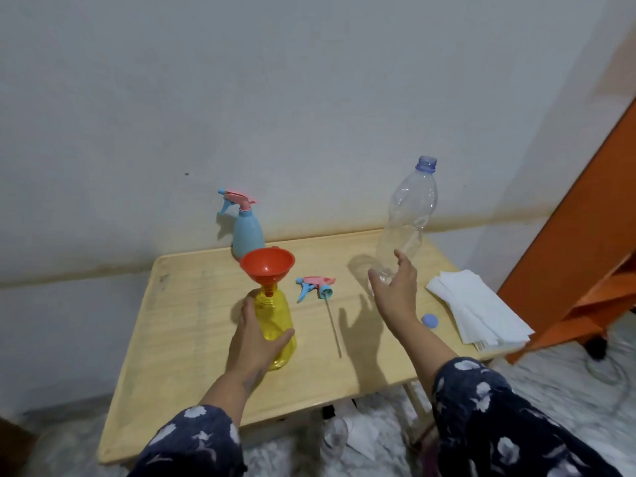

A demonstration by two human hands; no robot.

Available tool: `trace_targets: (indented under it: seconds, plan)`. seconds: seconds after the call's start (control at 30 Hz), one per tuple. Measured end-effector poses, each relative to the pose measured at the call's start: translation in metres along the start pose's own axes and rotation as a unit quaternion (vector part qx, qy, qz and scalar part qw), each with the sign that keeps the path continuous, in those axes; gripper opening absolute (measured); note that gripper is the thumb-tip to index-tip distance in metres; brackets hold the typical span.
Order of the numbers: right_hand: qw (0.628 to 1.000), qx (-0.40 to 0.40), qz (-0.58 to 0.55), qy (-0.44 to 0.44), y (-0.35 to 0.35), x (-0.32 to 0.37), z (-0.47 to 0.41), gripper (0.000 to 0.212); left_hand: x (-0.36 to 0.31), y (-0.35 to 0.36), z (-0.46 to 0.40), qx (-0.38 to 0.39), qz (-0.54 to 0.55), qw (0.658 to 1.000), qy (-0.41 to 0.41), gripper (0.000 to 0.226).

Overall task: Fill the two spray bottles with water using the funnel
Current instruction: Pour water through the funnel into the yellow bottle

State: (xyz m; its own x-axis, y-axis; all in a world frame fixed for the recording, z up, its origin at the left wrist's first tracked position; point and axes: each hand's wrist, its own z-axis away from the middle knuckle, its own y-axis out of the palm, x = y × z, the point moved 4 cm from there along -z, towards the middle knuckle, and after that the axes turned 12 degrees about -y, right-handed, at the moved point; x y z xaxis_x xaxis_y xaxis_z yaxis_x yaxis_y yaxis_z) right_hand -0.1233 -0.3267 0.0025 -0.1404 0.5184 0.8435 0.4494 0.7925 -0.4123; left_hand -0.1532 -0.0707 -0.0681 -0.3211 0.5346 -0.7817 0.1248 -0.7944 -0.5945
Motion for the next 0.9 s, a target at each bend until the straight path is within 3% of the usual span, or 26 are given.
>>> trace_targets:
  seconds: [0.13, 0.4, 0.63, 0.9]
  plan:
    - [0.998, -0.051, 0.044, 0.009, -0.025, -0.014, -0.021, 0.086, 0.003, 0.006, 0.003, -0.007, -0.018, 1.000, -0.019, 0.100]
    - [0.997, -0.019, 0.046, -0.055, -0.032, -0.030, -0.074, 0.111, 0.009, 0.019, 0.015, -0.058, -0.030, 0.995, -0.079, 0.091]
    - [0.991, -0.037, 0.032, -0.126, -0.017, -0.043, -0.095, 0.117, 0.009, 0.026, 0.021, -0.104, 0.004, 0.991, -0.084, 0.090]
    - [0.977, 0.002, 0.044, -0.207, -0.012, -0.027, -0.098, 0.109, 0.003, 0.026, 0.023, -0.124, -0.004, 0.988, -0.095, 0.091]
